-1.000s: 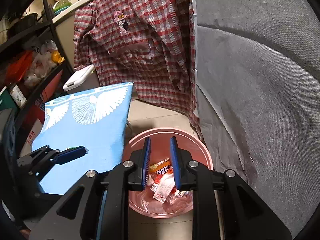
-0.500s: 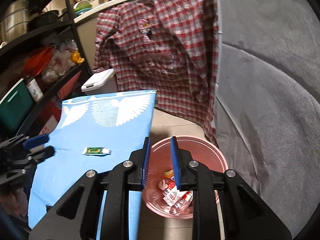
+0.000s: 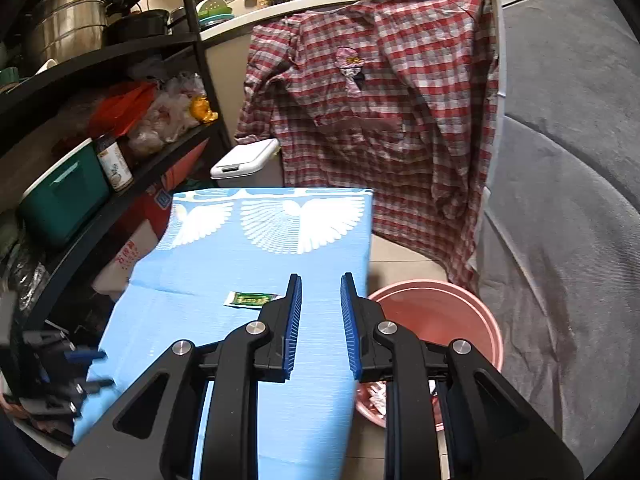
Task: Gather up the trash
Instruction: 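Move both tools back over the board and close the left tool on the black strap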
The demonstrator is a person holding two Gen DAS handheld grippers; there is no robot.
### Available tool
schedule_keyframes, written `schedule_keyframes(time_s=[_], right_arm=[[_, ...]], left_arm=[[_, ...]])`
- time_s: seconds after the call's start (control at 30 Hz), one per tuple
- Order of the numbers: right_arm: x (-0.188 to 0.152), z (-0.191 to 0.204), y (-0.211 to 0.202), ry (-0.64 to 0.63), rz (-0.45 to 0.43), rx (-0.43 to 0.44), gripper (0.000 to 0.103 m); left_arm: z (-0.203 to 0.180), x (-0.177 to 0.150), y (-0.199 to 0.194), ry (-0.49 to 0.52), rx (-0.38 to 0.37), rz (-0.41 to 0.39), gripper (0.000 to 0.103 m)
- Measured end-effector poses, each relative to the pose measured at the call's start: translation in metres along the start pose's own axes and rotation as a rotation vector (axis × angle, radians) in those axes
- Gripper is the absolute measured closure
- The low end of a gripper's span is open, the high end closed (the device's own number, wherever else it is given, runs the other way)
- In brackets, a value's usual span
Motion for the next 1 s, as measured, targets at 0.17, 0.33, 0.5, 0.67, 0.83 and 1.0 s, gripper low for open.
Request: schedule_keyframes(time_s=[0.17,0.33,0.5,0.67,0.83,1.0], right_arm=[[-0.001,0.014,-0.002,-0.006,0.002,0.013,0.081],[-0.003,0.021,-0.005,-0.020,0.006,0.021,0.081],[-0.007,0.026,-0.005,-0.034,0.017,0.030,0.081],[-0.015,0.030,0.007,-0.035,0.047,0.045,0.081],[-0.023,0.038,0.031,-0.045,0.091,0.071,0.083],[-0.037,0.048,0.072,-0.052,0.163,0.103,0.085]], left_arm=[[-0.013,-0.027,0.008,0.064,-0.038,0.074,0.064],[-0.017,-0.050,0.022,0.094,-0.033,0.145,0.069],[-0.019,-0.065,0.037,0.097,-0.041,0.197,0.083],[-0.010,-0.052,0.037,0.064,-0.029,0.172,0.101],[0.039,-0.022,0.031,-0.086,0.060,0.086,0.101],[0.087,-0.001,0.041,-0.235,0.165,0.070,0.101]])
Point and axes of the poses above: each gripper's, at about its wrist camera, not at the fingertips, and y roughly the way its jaws point, z to its left, x to its top, the point moved 8 cm from there along y, roughly the way its jaws point, and after that the axes turned 4 degrees about -z, right-handed, at the moved point
